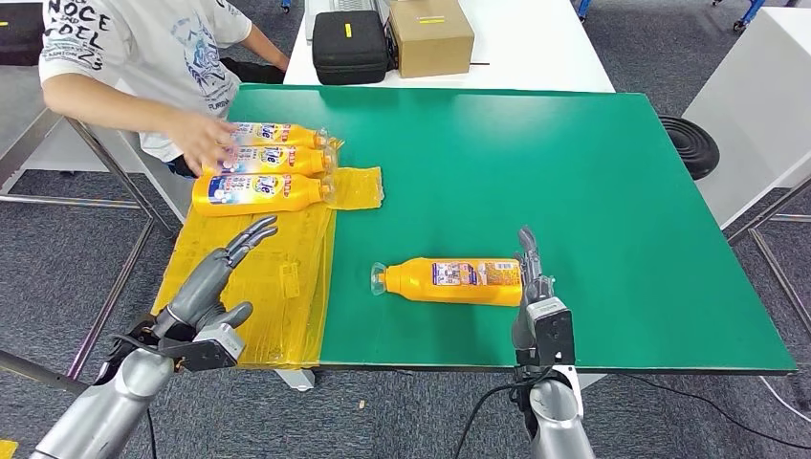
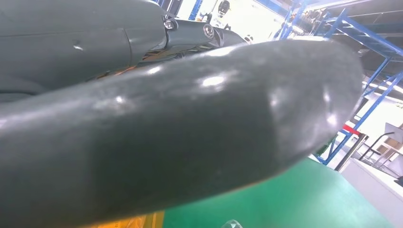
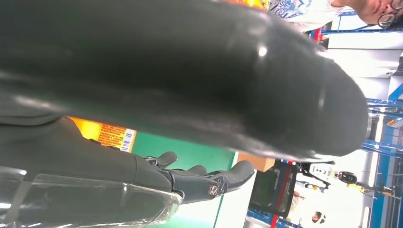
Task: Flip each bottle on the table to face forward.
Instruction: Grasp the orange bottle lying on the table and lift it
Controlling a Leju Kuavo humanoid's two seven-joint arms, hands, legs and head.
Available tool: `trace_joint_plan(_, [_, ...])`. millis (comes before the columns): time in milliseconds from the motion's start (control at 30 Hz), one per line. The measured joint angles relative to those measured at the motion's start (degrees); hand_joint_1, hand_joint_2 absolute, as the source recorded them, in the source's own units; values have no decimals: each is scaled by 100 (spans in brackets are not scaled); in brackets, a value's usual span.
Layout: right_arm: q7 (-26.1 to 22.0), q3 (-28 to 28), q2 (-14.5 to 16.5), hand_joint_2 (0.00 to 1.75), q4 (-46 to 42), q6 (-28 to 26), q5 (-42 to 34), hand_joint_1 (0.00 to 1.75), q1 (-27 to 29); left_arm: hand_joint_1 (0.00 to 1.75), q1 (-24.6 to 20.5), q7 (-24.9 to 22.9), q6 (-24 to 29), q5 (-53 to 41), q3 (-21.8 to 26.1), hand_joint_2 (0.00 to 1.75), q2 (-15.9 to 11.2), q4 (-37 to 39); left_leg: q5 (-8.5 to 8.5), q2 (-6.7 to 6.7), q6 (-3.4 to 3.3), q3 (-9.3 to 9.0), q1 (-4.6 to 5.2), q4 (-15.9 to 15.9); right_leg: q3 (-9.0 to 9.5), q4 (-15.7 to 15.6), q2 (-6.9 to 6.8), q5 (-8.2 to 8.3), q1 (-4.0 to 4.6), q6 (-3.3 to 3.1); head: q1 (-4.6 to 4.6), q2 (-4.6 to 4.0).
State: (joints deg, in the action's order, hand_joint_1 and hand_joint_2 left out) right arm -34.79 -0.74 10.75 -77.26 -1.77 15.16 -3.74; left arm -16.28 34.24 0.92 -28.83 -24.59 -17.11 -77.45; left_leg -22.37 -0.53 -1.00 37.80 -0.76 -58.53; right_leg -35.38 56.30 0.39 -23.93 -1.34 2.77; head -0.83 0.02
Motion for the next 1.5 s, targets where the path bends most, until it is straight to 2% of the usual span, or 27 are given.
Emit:
trace_joint_plan(33, [23,0,-1,0,-1,-31,58,0,0,0,6,-6,19,25,12,0,6,-1,0,0,0,0,0,0,0,0,0,0,0,0,0,0])
trace_joint_plan(133, [331,-11,-42,131,-8,-289,715,0,-15,0,91,-76,196,301,188,0,112,-9,0,1,0,2,1,0,1,0,0,0,0,0,-1,0])
trace_joint_plan(167, [514,-19,-79,175,-10,-391,1079,0,-39,0,152,-105,288,435,301,44,183,-18,0,1,-1,3,1,0,1,0,0,0,-1,0,-1,0])
trace_joint_plan(267, [1083,-82,-294,175,58,-512,2160,0,-261,0,433,-108,573,749,733,175,467,-47,-1,2,-2,6,4,0,0,0,1,1,-2,1,-1,0])
trace_joint_plan(433, [1884,-318,-850,175,712,13,3234,0,-1163,0,879,-79,788,821,1324,175,1022,-55,5,-5,-10,13,8,-1,2,-1,-3,4,-5,5,2,0])
trace_joint_plan(567, [2160,-838,-1271,175,1919,853,3930,0,-2310,0,1042,-222,1025,814,1559,175,1304,-42,14,-2,-14,19,8,-1,-4,2,-2,22,-3,14,-1,0])
trace_joint_plan(700, [2135,-1326,-1341,175,3532,983,4226,0,-3732,0,1140,-90,1190,1025,1705,175,1469,43,29,1,-13,24,2,-3,-21,5,-3,30,1,5,-2,0])
trace_joint_plan(800, [2134,-1533,-1303,175,4204,962,4239,0,-4328,0,1183,-71,1228,1080,1753,175,1533,88,32,-5,-12,26,-3,-3,-19,6,-8,29,4,5,-2,0])
trace_joint_plan(1167, [2040,-1910,-1209,175,5003,1025,4201,0,-4739,0,1152,-31,1320,1105,1769,175,1639,249,30,-4,-15,37,2,-3,-25,4,-7,29,-1,6,0,0])
trace_joint_plan(1500, [1429,-2109,-1086,175,5031,1012,3675,0,-4712,0,1346,-43,1621,929,1771,175,1691,-37,30,-3,-14,37,3,-3,-28,5,-7,28,0,6,-1,0])
